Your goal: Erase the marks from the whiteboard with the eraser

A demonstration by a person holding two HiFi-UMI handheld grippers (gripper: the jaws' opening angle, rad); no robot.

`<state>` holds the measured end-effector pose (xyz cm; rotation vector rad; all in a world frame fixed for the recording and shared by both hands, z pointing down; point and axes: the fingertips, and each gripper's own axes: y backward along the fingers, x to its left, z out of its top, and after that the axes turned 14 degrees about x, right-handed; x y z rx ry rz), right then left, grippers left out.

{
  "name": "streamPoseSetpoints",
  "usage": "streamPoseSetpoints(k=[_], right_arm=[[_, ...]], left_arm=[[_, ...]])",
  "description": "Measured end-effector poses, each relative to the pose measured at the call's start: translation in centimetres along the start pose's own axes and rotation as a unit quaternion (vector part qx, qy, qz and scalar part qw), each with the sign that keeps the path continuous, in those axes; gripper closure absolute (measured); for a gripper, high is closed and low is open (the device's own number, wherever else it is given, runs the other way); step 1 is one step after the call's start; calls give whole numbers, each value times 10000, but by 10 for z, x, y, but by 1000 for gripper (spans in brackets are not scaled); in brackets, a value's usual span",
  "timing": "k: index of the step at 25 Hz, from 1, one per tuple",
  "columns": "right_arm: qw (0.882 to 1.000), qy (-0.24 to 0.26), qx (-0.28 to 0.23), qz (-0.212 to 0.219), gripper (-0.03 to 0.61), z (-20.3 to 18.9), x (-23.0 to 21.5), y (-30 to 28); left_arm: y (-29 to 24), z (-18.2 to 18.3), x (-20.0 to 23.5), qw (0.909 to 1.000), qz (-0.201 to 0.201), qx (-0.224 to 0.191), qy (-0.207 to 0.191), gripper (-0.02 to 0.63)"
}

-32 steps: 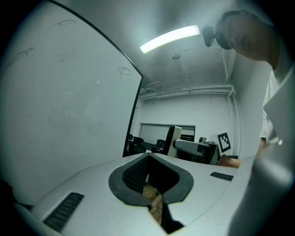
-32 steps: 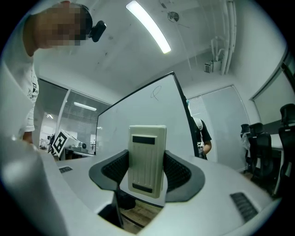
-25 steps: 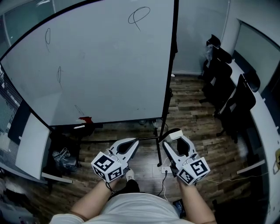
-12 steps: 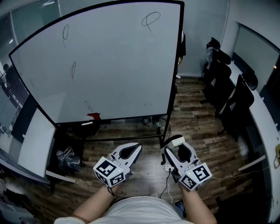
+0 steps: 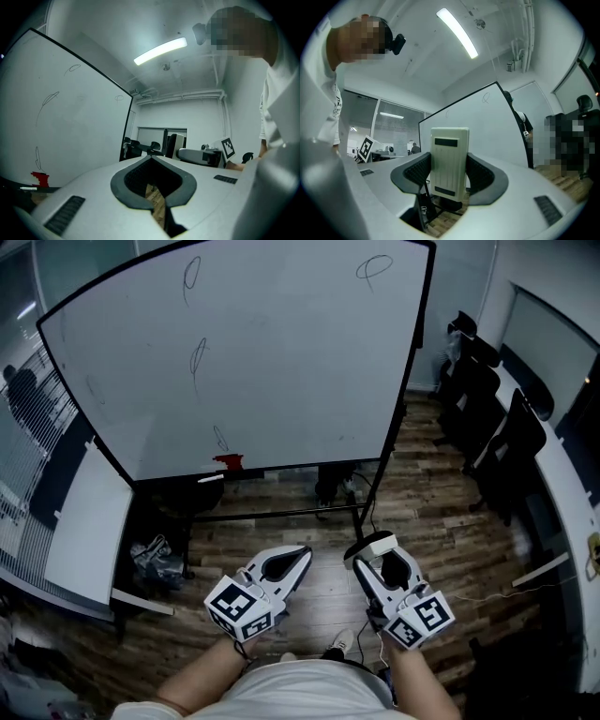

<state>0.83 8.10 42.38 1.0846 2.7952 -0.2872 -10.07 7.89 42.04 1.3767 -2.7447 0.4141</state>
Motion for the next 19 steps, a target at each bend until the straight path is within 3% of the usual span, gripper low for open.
streamPoseSetpoints(k=[9, 19], right_arm=[[9999, 77, -65, -80, 334, -10, 81, 8], [9999, 148, 83, -2, 334, -18, 130, 5]], left_arm=[[71, -6, -28, 9985, -460, -178, -221, 607], [116, -21, -33, 9984, -481, -277, -133, 607]])
